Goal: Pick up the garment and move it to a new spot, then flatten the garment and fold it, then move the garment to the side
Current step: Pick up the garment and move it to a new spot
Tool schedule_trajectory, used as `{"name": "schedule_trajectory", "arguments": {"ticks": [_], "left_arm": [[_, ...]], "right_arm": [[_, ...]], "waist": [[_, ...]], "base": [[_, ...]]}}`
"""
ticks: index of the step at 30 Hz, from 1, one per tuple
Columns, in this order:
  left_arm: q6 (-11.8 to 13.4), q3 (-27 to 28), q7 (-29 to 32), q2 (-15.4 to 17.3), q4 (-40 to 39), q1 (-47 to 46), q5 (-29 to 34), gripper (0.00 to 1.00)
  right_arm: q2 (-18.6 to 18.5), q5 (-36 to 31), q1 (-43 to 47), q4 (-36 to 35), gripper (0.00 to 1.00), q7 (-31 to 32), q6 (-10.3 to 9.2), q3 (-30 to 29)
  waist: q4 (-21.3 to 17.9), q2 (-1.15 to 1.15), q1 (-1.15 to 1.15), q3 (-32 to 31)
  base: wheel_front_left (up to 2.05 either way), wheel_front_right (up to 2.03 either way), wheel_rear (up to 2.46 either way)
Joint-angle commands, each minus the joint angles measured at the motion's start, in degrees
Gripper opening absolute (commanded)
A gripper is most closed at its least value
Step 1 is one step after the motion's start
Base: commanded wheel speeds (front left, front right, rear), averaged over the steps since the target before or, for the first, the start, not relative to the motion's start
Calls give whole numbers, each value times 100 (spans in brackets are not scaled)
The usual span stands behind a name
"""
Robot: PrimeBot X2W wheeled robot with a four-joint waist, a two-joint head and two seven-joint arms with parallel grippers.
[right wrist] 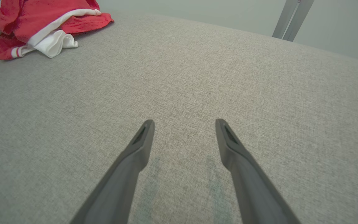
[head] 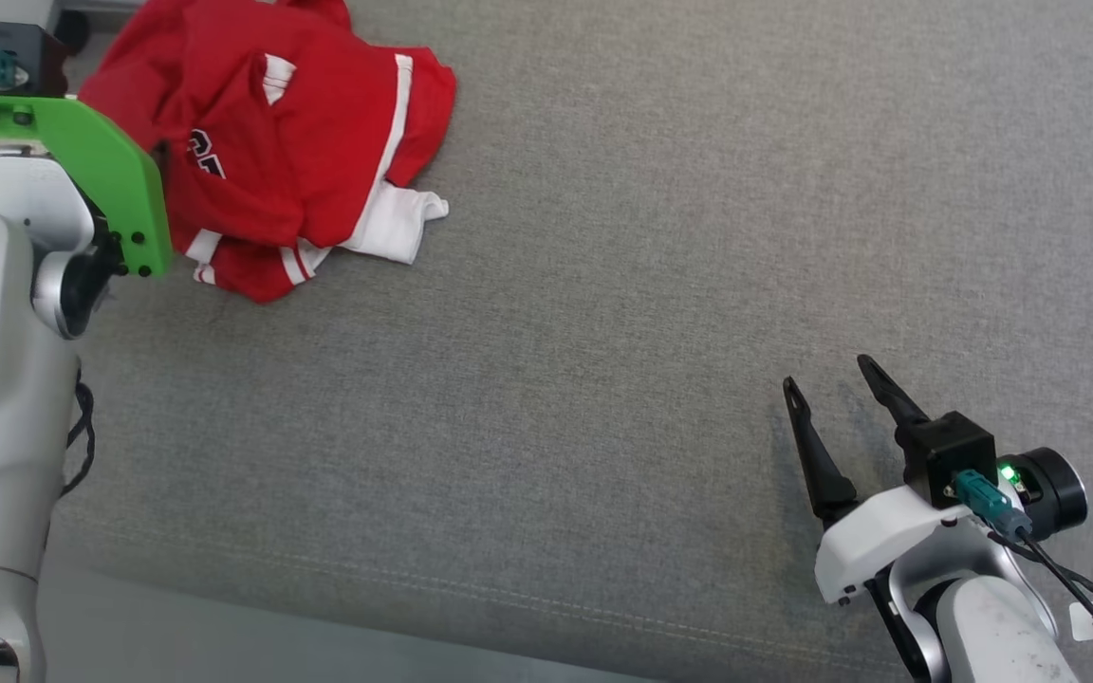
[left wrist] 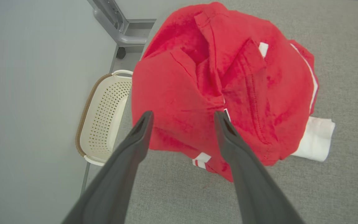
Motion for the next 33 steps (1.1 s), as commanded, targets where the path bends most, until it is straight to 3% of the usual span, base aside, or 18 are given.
{"name": "schedule_trajectory", "arguments": {"ticks": [1,7,8,9,10,19,23,33], "left_arm": [[15,41,52,79,58,-167,-40,100],[293,54,183,101,380,-340,-15,100],[328,54,160,107,424,-339,-3,82],[348,32,86,111,435,-341,35,35],[372,4,41,112,462,-337,60,0],[396,-155,-309,11,521,-334,173,0],[434,-179,-740,-66,335,-401,212,0],[182,-511,-1467,-498,-160,-509,308,0]], "right_arm": [[-18,0,-103,-80,100,14,-2,29],[-18,-37,-58,-178,100,46,-2,51],[-18,-30,-50,-177,100,44,-2,48],[-18,-31,-48,-171,100,42,-2,45],[-18,-33,-52,-156,100,35,-2,47],[-19,122,9,120,100,-74,-2,146],[-18,232,107,278,100,-168,-2,108],[-18,485,384,659,100,-348,-2,121]], "waist": [[-340,0,0,443],[-448,0,0,613],[-457,0,0,617],[-463,0,0,618],[-469,0,0,610],[-520,0,0,135],[-591,0,0,-228],[-1186,0,0,-1097]], "base": [[0,0,0],[0,0,0],[0,0,0],[0,0,0],[0,0,0],[0,0,0],[0,0,0],[0,0,0]]}}
